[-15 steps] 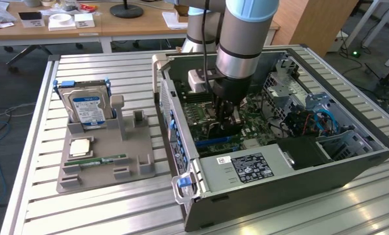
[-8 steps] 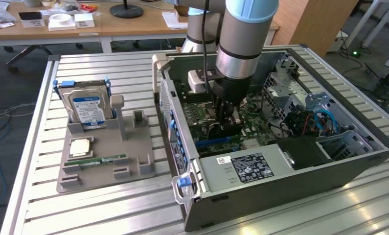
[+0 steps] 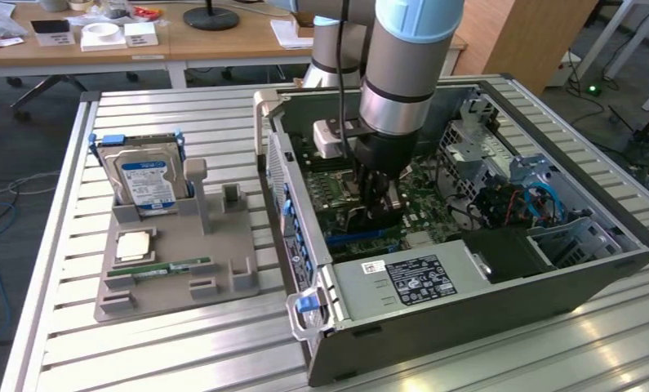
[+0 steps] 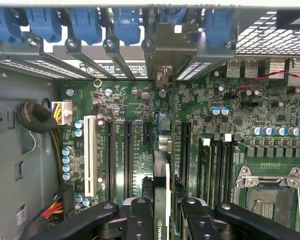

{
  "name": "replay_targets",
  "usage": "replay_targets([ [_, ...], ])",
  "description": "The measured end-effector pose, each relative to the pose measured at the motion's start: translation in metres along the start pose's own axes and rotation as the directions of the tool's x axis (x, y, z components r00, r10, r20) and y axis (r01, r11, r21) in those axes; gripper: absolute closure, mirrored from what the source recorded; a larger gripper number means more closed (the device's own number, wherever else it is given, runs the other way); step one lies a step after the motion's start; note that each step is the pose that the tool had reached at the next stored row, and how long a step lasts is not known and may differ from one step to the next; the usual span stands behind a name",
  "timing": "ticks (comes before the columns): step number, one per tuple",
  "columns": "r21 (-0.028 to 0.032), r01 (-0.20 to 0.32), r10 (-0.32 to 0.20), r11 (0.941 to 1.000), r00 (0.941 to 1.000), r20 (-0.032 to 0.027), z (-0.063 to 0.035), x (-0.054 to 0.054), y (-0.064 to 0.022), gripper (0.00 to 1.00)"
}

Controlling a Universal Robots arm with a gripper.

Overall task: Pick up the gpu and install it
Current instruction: 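Insert the gpu into the slot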

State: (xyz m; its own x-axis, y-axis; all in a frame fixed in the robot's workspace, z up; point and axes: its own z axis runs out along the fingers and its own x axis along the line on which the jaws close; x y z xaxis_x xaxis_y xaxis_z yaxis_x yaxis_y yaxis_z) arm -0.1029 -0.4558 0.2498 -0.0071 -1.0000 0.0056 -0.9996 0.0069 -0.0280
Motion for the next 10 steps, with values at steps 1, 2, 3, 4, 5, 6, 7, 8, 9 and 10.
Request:
replay_targets([
  [1, 0.0000, 0.000, 0.000, 1.0000, 1.0000, 0.0000, 0.0007, 0.0000, 0.0000, 0.74],
  [2, 0.0000, 0.000, 0.000, 1.0000, 1.0000, 0.0001, 0.0013, 0.0000, 0.0000, 0.74],
  [3, 0.0000, 0.000, 0.000, 1.0000, 1.0000, 0.0000, 0.0020, 0.0000, 0.0000, 0.74],
  [4, -0.0002, 0.000, 0.000, 1.0000, 1.0000, -0.0003, 0.0024, 0.0000, 0.0001, 0.74],
  [5, -0.0002, 0.000, 0.000, 1.0000, 1.0000, -0.0005, 0.0026, 0.0001, 0.0001, 0.74],
  [6, -0.0003, 0.000, 0.000, 1.0000, 1.0000, -0.0004, 0.0026, 0.0001, 0.0001, 0.74],
  [7, -0.0003, 0.000, 0.000, 1.0000, 1.0000, -0.0004, 0.0027, 0.0000, 0.0001, 0.74],
  [8, -0.0001, 0.000, 0.000, 1.0000, 1.0000, -0.0001, 0.0028, 0.0000, 0.0001, 0.74],
  [9, 0.0000, 0.000, 0.000, 1.0000, 1.0000, 0.0003, 0.0028, 0.0000, 0.0001, 0.74],
  [10, 0.0002, 0.000, 0.000, 1.0000, 1.0000, 0.0017, 0.0030, -0.0001, 0.0001, 0.74],
])
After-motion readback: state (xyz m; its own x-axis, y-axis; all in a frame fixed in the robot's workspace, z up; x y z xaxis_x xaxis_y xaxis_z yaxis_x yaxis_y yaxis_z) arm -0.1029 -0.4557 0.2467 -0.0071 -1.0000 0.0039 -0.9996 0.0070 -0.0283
